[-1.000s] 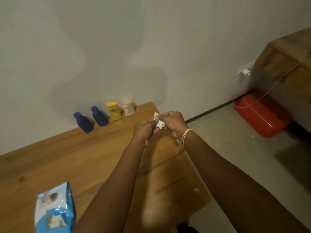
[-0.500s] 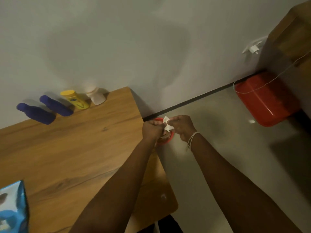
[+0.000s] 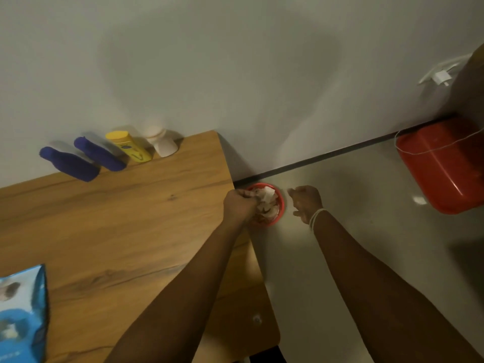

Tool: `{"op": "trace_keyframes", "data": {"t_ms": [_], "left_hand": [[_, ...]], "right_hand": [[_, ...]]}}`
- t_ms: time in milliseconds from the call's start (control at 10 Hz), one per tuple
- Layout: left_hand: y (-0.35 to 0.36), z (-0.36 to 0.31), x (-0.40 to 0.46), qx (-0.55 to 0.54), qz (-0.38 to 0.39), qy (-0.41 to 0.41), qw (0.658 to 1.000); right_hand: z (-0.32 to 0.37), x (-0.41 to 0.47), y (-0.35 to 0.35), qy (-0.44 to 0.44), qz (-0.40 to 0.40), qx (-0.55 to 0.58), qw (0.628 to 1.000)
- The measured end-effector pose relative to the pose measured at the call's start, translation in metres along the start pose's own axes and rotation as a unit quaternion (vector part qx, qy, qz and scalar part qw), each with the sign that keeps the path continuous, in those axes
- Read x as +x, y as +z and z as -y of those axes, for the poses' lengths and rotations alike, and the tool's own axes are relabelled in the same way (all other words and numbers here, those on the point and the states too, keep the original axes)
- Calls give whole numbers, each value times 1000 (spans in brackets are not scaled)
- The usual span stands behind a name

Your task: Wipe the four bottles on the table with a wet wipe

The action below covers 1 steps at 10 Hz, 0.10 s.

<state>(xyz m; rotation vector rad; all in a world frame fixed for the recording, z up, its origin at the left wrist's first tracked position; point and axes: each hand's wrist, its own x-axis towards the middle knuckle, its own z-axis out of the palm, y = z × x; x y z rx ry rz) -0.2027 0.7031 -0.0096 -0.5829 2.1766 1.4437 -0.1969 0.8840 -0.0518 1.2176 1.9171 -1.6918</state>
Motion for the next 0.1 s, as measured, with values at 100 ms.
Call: {"op": "trace_keyframes", "data": {"t_ms": [100], "left_hand": [[-14, 12, -11, -34, -2, 2, 999]], "right_hand": [[-11, -3, -3, -9, -36, 54, 998]]}}
